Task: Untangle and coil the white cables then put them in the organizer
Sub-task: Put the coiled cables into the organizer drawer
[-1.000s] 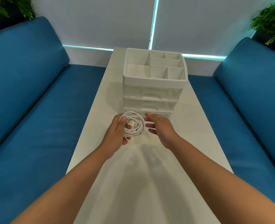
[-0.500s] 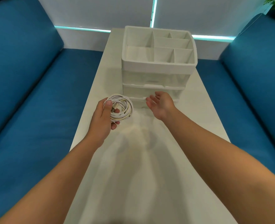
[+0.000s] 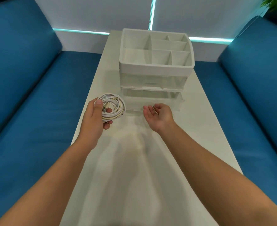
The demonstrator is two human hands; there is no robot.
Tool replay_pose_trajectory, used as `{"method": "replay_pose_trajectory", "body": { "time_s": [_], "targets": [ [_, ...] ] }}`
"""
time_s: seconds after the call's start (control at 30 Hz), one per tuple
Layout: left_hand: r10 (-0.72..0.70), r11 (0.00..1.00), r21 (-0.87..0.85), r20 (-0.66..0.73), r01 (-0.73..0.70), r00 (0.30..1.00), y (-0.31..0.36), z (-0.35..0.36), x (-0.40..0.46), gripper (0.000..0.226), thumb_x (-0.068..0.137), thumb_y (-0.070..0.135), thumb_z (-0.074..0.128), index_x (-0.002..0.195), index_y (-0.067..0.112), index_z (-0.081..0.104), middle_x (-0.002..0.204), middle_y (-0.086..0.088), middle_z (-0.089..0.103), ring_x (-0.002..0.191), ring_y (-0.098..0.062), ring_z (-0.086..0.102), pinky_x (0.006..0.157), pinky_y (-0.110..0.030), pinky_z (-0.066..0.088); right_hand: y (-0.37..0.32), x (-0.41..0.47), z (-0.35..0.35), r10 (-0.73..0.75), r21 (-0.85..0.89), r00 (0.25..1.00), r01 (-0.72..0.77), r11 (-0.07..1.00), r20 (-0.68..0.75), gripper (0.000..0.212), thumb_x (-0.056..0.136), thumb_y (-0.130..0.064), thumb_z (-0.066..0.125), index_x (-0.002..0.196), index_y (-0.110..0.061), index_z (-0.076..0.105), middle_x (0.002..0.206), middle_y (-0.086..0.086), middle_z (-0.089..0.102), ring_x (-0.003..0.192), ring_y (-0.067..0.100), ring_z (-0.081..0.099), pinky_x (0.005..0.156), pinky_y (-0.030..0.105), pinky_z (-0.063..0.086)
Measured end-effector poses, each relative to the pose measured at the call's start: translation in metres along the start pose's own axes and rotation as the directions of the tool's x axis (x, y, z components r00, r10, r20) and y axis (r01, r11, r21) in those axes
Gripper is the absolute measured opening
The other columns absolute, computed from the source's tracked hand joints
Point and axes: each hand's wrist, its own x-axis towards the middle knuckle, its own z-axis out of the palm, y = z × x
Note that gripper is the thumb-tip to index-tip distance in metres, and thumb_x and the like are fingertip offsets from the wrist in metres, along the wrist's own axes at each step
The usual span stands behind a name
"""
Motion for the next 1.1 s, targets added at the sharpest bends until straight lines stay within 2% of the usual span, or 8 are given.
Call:
{"method": "replay_pose_trajectory", "body": {
  "time_s": [0.17, 0.6, 0.8, 0.87, 0.93, 0.97, 1.03, 1.1],
  "targets": [
    [0.020, 0.999, -0.025, 0.014, -0.020, 1.000, 0.007, 0.001, -0.013, 0.029, 0.107, 0.037, 0.033, 0.118, 0.019, 0.053, 0.091, -0.001, 0.062, 0.054, -0.007, 0.053, 0.048, -0.022, 0.040, 0.014, -0.020, -0.018, -0.008, 0.014, 1.000, 0.009, 1.000, -0.024, 0.010, 0.094, -0.007, 0.045, 0.087, -0.005, 0.051, 0.089, 0.010, 0.055, 0.086, 0.026, 0.064, 0.084, 0.032, 0.051],
    [0.023, 0.997, -0.070, 0.045, -0.020, 0.999, 0.017, 0.007, -0.025, 0.027, 0.106, 0.038, 0.035, 0.114, 0.022, 0.055, 0.087, -0.001, 0.062, 0.053, -0.008, 0.053, 0.050, -0.024, 0.039, 0.028, -0.048, -0.035, 0.004, -0.026, 0.999, -0.005, 1.000, -0.038, 0.011, 0.093, -0.004, 0.045, 0.087, -0.005, 0.053, 0.086, 0.008, 0.059, 0.083, 0.024, 0.066, 0.084, 0.032, 0.051],
    [0.039, 0.998, -0.043, 0.081, -0.035, 0.996, 0.022, 0.014, -0.019, 0.031, 0.106, 0.039, 0.034, 0.119, 0.019, 0.055, 0.089, -0.003, 0.064, 0.055, -0.009, 0.053, 0.048, -0.022, 0.040, 0.017, -0.063, -0.032, 0.091, -0.208, 0.995, -0.097, 0.973, -0.037, 0.012, 0.092, -0.006, 0.046, 0.081, -0.006, 0.052, 0.083, 0.009, 0.058, 0.068, 0.022, 0.060, 0.059, 0.026, 0.047],
    [0.066, 0.998, -0.021, 0.118, -0.064, 0.991, 0.028, 0.022, -0.014, 0.032, 0.106, 0.039, 0.035, 0.120, 0.018, 0.055, 0.087, -0.002, 0.063, 0.053, -0.007, 0.053, 0.047, -0.021, 0.039, 0.005, -0.070, -0.020, 0.048, -0.329, 0.998, -0.033, 0.944, 0.036, 0.014, 0.092, -0.008, 0.047, 0.079, -0.008, 0.053, 0.077, 0.007, 0.058, 0.062, 0.018, 0.057, 0.052, 0.022, 0.044],
    [0.096, 0.995, 0.018, 0.187, -0.101, 0.978, 0.039, 0.033, -0.006, 0.031, 0.106, 0.038, 0.034, 0.120, 0.018, 0.054, 0.087, -0.001, 0.062, 0.053, -0.007, 0.053, 0.047, -0.020, 0.040, -0.011, -0.072, -0.004, -0.095, -0.462, 0.988, 0.143, 0.875, 0.125, 0.013, 0.093, -0.011, 0.049, 0.082, -0.010, 0.055, 0.076, 0.004, 0.057, 0.061, 0.015, 0.056, 0.050, 0.021, 0.044],
    [0.106, 0.991, 0.054, 0.231, -0.122, 0.967, 0.044, 0.039, -0.002, 0.032, 0.106, 0.038, 0.033, 0.120, 0.017, 0.052, 0.087, -0.002, 0.062, 0.054, -0.008, 0.054, 0.048, -0.020, 0.041, -0.020, -0.070, 0.004, -0.183, -0.543, 0.968, 0.246, 0.803, 0.169, 0.009, 0.093, -0.013, 0.050, 0.086, -0.012, 0.056, 0.079, 0.003, 0.058, 0.065, 0.015, 0.055, 0.054, 0.022, 0.045],
    [0.104, 0.979, 0.132, 0.319, -0.152, 0.942, 0.053, 0.054, 0.008, 0.034, 0.106, 0.039, 0.033, 0.123, 0.015, 0.050, 0.088, -0.003, 0.063, 0.058, -0.009, 0.057, 0.051, -0.021, 0.043, -0.037, -0.062, 0.017, -0.335, -0.722, 0.909, 0.405, 0.560, 0.250, 0.009, 0.093, -0.019, 0.054, 0.099, -0.013, 0.057, 0.090, 0.001, 0.059, 0.078, 0.016, 0.056, 0.070, 0.028, 0.048],
    [0.060, 0.969, 0.198, 0.393, -0.149, 0.918, 0.058, 0.068, 0.018, 0.036, 0.106, 0.040, 0.034, 0.126, 0.012, 0.046, 0.088, -0.004, 0.064, 0.059, -0.008, 0.059, 0.053, -0.022, 0.045, -0.051, -0.049, 0.024, -0.387, -0.838, 0.868, 0.443, 0.318, 0.312, 0.022, 0.091, -0.026, 0.058, 0.110, -0.014, 0.055, 0.097, 0.001, 0.060, 0.083, 0.016, 0.056, 0.081, 0.034, 0.049]
  ]
}}
